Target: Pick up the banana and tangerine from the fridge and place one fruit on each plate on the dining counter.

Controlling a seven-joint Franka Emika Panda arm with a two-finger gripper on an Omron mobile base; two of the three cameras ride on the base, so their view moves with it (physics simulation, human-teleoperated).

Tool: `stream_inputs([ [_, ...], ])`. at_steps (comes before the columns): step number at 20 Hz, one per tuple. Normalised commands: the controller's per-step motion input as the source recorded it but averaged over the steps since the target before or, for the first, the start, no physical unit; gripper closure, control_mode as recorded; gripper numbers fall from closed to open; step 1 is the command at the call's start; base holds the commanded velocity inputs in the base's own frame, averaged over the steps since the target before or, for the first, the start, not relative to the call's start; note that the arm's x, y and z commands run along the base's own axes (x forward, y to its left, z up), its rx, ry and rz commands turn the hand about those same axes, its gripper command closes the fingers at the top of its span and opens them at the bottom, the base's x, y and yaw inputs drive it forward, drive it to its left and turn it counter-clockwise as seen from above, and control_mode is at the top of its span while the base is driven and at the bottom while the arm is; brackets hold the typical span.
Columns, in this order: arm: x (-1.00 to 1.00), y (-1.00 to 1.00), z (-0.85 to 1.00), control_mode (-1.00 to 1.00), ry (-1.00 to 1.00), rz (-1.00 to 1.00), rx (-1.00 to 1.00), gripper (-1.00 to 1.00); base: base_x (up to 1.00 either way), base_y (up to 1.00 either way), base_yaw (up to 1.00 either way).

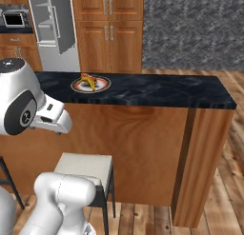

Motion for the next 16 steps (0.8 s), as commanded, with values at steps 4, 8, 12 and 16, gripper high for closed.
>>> stream_inputs([
  [4,0.00,0.00,0.00,1.00,0.00,0.00,0.00,-1.00,0.00,-0.16,0.00],
  [8,0.00,0.00,0.00,1.00,0.00,0.00,0.00,-1.00,-0.16,-1.00,0.00],
  [12,0.00,0.00,0.00,1.00,0.00,0.00,0.00,-1.00,-0.19,-1.00,0.01],
  [16,0.00,0.00,0.00,1.00,0.00,0.00,0.00,-1.00,-0.02,-1.00,0.03],
])
